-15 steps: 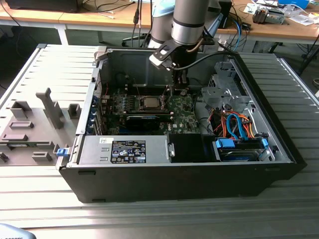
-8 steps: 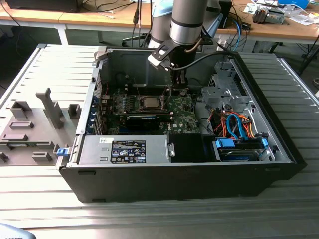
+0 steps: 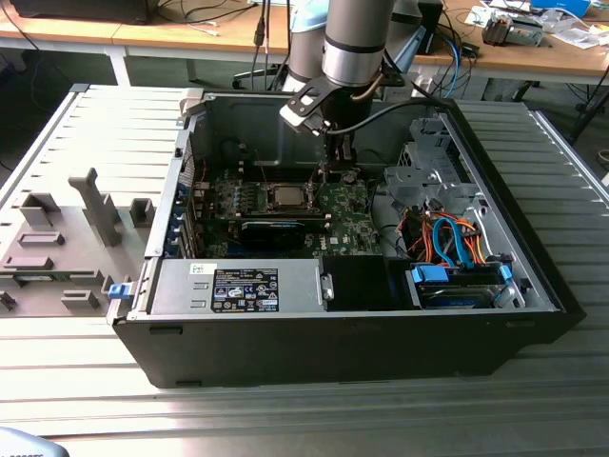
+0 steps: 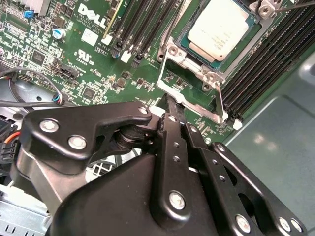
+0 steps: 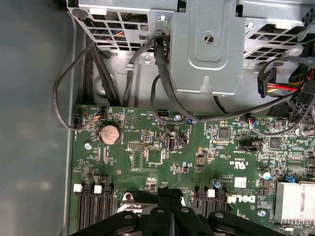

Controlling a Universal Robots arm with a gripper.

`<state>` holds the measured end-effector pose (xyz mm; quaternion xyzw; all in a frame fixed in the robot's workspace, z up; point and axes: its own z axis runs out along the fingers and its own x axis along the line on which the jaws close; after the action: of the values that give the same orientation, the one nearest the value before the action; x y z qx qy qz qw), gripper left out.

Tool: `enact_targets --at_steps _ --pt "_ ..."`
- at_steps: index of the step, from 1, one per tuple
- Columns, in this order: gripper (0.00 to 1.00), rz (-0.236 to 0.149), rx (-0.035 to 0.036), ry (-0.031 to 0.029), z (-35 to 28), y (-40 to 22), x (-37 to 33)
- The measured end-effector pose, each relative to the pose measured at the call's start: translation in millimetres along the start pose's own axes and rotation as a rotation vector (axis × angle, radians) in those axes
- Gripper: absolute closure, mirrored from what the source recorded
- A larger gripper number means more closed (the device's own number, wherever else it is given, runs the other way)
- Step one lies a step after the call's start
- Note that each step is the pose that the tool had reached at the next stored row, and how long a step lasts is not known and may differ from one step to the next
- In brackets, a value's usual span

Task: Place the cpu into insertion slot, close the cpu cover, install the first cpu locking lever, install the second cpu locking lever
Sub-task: 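Close the cpu cover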

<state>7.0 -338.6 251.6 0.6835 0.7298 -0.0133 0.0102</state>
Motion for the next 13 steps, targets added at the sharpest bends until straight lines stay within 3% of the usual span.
enact_targets --at_steps 13 --pt "0.89 0.000 0.0000 0.0000 1.2 -3.6 0.3"
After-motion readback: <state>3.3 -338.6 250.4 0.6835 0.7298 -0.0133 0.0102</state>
